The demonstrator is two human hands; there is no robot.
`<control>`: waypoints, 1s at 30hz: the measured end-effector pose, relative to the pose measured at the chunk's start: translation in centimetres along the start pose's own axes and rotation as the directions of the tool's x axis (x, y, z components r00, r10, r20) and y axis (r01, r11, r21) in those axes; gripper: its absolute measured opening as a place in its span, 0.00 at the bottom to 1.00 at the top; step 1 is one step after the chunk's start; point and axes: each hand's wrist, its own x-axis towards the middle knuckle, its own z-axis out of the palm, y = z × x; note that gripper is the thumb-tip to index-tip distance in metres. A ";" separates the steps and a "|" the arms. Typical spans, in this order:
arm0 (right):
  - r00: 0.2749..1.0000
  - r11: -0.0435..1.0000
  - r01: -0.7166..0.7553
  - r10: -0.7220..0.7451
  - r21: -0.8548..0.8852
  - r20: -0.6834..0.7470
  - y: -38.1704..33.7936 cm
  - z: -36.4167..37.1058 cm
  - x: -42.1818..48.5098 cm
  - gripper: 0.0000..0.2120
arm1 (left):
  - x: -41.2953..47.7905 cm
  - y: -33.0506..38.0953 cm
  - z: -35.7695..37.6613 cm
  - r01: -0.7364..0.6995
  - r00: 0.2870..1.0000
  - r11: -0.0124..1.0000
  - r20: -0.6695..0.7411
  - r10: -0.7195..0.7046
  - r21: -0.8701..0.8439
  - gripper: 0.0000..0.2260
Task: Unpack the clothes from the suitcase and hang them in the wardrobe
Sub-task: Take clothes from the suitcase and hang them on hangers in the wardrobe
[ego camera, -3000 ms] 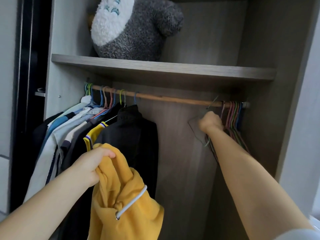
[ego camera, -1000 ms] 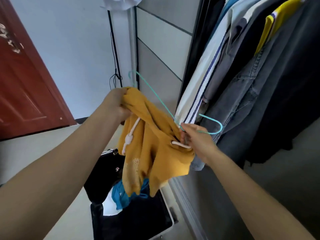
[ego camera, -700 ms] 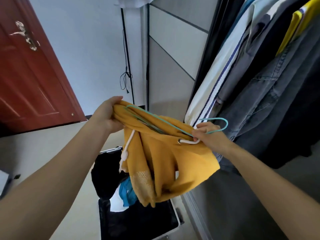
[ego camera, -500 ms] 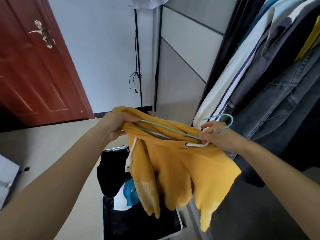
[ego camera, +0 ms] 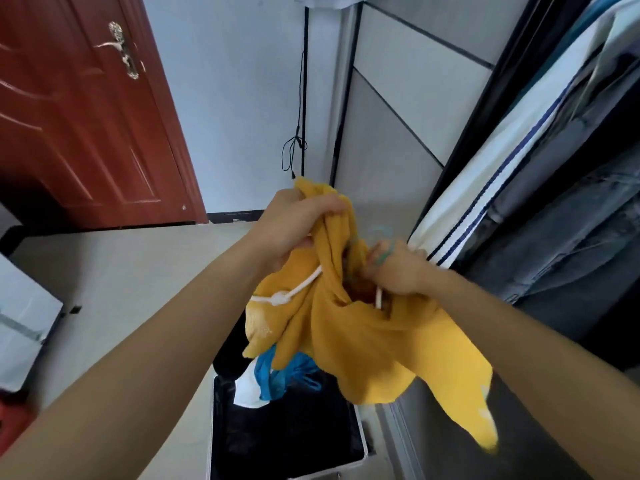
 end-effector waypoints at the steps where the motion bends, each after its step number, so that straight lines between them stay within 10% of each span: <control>1: 1.000 0.993 0.001 -0.003 0.118 0.015 0.0 -0.8 0.3 0.16 | -0.1 -0.5 -0.3 -0.018 1.000 0.995 -0.001 0.018 0.096 0.12; 6: 0.999 0.926 0.035 -0.023 0.376 -0.038 -1.0 -3.4 -0.2 0.14 | -0.6 -3.4 -3.8 -0.082 0.996 0.870 0.004 0.092 0.487 0.14; 11: 0.993 0.908 0.108 -0.077 0.406 -0.091 -3.3 -4.4 0.4 0.18 | 0.0 -8.5 -7.5 0.050 0.939 0.541 -0.223 0.260 0.839 0.30; 15: 0.985 0.930 0.160 -0.127 0.332 -0.118 -4.9 -5.2 0.6 0.17 | 0.0 -9.0 -8.8 0.029 0.837 0.473 -0.280 0.470 0.881 0.16; 20: 0.974 0.929 0.217 -0.185 0.298 -0.133 -6.3 -5.1 1.0 0.18 | 0.3 -6.8 -8.3 -0.258 0.847 0.480 -0.042 0.529 0.838 0.14; 27: 0.957 0.894 0.283 -0.287 0.346 -0.040 -2.5 -7.8 -0.7 0.20 | -1.0 -4.7 -9.0 -0.139 0.729 0.573 -0.308 0.611 0.808 0.20; 30: 0.975 0.913 0.213 -0.179 0.348 -0.129 1.7 -6.4 -0.9 0.06 | -1.2 -3.9 -10.6 -0.119 0.695 0.583 -0.352 0.627 0.804 0.20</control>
